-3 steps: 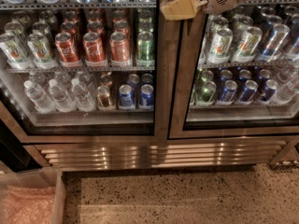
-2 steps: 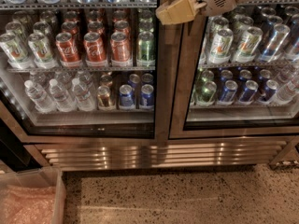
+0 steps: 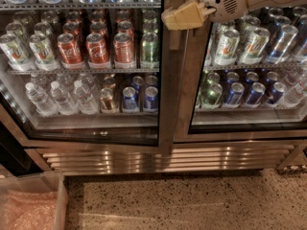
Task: Open left fridge door
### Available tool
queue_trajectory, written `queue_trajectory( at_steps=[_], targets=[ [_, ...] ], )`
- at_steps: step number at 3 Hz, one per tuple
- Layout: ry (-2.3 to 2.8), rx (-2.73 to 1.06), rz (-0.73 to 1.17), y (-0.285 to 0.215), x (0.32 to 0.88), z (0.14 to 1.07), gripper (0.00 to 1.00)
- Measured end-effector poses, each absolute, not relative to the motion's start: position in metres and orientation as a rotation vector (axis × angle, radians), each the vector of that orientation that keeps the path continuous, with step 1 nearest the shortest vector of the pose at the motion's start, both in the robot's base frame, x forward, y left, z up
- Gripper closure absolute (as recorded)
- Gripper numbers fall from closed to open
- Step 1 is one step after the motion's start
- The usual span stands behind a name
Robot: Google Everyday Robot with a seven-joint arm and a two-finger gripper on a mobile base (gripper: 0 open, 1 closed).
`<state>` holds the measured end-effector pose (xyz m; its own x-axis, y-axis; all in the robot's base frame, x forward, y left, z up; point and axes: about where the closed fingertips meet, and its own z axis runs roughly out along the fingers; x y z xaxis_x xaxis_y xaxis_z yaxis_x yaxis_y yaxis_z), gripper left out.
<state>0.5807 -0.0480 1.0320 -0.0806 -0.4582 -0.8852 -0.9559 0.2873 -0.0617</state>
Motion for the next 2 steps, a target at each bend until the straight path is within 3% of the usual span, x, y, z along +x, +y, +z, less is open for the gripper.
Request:
queue_trajectory(
  at_steps=[1, 2],
  targets=[
    [1.686, -1.303, 0.719, -0.0479, 0.5807, 1.0319, 1.0],
    [1.681, -1.307, 0.729, -0.046, 0.5755, 1.0296, 0.87]
  ],
)
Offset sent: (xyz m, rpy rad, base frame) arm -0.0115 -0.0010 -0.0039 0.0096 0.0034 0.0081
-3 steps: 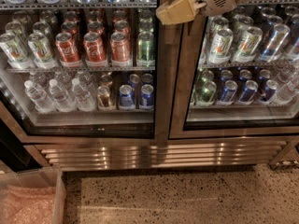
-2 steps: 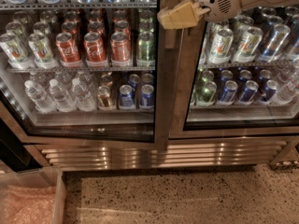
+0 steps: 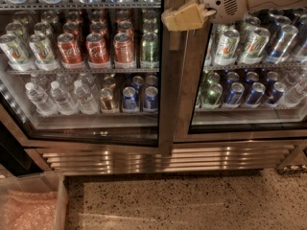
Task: Open left fridge door
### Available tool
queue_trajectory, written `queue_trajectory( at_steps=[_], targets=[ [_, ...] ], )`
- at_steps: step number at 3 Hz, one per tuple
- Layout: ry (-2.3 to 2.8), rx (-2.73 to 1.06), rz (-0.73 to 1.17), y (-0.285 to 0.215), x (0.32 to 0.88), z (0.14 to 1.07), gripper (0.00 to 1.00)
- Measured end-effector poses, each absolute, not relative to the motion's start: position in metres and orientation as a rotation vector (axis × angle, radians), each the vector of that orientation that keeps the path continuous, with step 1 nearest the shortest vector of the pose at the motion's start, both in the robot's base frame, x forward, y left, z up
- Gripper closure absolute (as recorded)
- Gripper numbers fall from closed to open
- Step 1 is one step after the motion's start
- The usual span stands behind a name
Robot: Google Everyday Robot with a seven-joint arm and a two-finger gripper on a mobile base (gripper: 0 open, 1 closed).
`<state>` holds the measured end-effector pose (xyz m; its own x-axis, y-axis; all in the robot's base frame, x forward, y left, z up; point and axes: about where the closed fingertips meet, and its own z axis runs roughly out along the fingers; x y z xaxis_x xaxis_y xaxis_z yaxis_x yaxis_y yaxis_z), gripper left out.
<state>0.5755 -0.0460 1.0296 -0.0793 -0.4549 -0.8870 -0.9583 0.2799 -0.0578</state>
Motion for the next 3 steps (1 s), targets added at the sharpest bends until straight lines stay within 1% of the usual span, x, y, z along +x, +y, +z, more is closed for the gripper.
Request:
queue_trajectory(
  at_steps=[1, 2, 3],
  targets=[
    [1.648, -1.296, 0.734, -0.042, 0.557, 1.04, 0.68],
    [1.647, -1.296, 0.734, -0.041, 0.554, 1.039, 0.45],
    [1.674, -1.25, 0.756, -0.052, 0.525, 1.033, 0.21]
  ],
)
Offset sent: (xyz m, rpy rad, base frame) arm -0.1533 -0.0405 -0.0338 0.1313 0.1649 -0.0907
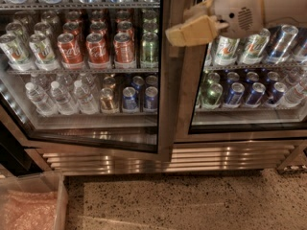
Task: Open left fridge door
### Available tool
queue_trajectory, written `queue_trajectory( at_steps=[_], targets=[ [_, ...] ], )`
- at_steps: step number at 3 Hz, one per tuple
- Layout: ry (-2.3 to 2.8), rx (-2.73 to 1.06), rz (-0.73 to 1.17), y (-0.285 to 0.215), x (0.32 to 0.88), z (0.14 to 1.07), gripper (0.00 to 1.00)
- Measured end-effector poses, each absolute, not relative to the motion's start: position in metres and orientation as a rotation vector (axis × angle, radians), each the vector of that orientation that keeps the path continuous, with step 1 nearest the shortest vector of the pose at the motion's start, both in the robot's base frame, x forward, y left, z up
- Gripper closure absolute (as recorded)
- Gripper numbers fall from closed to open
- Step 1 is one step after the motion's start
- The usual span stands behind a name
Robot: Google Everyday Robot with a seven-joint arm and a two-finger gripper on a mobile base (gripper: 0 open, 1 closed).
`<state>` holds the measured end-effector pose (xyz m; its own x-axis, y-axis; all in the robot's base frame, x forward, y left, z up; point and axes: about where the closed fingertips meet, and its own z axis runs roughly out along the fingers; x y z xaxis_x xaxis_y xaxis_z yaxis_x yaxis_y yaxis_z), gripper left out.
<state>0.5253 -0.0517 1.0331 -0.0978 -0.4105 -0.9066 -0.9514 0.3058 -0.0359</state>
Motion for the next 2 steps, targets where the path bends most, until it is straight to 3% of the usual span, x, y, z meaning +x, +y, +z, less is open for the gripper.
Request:
queue_trajectory(
  at_steps=[1, 2],
  targets=[
    [1.752, -1.194, 0.774, -0.0766, 0.5082, 1.0067, 0.01],
    [1.752, -1.195, 0.774, -0.0764, 0.5042, 1.0067, 0.0]
  ],
)
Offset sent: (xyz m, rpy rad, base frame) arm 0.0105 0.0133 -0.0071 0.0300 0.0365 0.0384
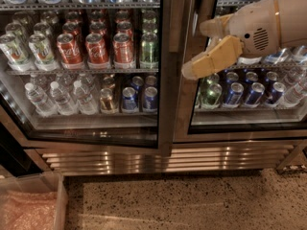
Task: Open left fridge door
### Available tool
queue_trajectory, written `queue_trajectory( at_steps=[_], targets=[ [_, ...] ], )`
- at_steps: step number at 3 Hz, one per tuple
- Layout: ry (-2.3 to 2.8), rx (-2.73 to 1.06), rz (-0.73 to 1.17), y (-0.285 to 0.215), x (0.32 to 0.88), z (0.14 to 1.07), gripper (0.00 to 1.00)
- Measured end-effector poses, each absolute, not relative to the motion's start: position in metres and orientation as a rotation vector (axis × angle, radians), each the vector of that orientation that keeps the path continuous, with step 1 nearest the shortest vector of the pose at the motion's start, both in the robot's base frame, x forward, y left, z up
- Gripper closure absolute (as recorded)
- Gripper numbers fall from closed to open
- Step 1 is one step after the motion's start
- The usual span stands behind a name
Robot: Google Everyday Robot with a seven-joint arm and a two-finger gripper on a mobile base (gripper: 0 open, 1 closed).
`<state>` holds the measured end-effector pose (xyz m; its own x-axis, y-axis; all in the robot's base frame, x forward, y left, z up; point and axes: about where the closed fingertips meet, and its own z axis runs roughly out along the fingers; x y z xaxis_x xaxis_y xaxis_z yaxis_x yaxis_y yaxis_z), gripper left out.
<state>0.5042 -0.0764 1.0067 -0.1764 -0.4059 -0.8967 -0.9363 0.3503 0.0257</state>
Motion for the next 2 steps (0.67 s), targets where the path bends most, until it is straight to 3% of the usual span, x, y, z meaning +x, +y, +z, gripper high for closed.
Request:
queue_trajectory(
  at_steps=[2],
  targets=[
    [1.69, -1.324, 0.882, -0.043, 0.46, 1.021, 0.0]
  ],
)
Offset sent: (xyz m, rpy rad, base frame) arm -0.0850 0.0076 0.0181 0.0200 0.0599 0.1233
